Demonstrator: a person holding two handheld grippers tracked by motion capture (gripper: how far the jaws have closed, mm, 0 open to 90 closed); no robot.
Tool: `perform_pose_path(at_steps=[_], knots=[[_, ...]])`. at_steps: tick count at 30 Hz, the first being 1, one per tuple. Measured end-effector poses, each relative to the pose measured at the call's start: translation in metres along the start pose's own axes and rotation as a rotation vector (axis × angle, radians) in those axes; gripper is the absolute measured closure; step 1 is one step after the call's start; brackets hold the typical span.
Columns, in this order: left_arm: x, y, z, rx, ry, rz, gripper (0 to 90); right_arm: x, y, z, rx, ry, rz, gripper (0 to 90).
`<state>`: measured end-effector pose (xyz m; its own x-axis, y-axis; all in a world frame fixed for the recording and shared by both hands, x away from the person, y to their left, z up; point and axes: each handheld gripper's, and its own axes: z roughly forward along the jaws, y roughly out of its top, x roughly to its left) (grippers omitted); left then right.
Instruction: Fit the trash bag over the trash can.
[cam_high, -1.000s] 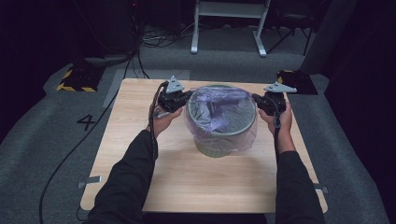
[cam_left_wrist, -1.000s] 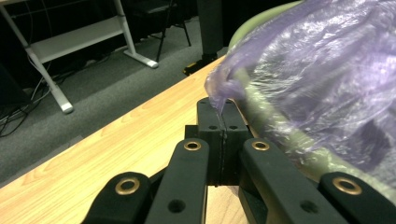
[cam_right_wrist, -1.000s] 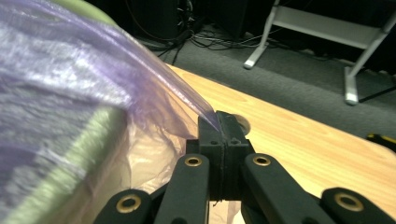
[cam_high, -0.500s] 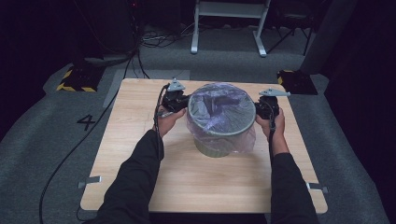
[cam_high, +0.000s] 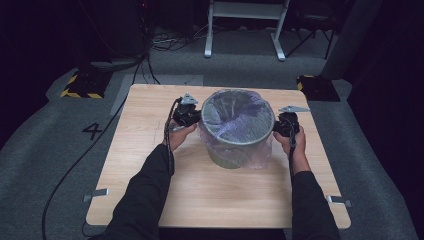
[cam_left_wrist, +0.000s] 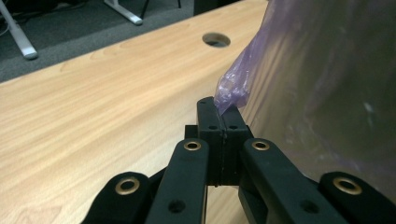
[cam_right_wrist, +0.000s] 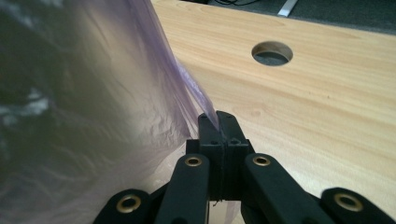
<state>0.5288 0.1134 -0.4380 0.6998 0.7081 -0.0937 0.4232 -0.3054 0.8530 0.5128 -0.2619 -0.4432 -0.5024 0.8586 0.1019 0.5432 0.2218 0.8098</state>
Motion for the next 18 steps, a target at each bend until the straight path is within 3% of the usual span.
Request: perform_pose_path(at_steps=[6,8,11,15,18], knots=[[0.000,-0.015,-0.008,0.002,-0.007,0.004,88.0,0.002,-0.008,-0.002,-0.001,0.003,-0.022,87.7],[0.002,-0.018,-0.012,-0.002,0.019,-0.003,77.2,0.004,-0.009,-0.004,0.004,-0.018,-0.038,81.4],[0.004,-0.023,-0.023,-0.029,0.008,-0.007,68.7,0.003,-0.011,-0.011,-0.019,-0.029,-0.050,72.6],[0.007,-0.027,-0.038,-0.032,0.002,-0.012,45.7,0.000,-0.011,-0.024,-0.031,-0.025,-0.052,63.6],[0.008,-0.032,-0.052,-0.060,-0.013,-0.021,30.1,-0.002,-0.010,-0.034,-0.061,-0.018,-0.052,55.9]])
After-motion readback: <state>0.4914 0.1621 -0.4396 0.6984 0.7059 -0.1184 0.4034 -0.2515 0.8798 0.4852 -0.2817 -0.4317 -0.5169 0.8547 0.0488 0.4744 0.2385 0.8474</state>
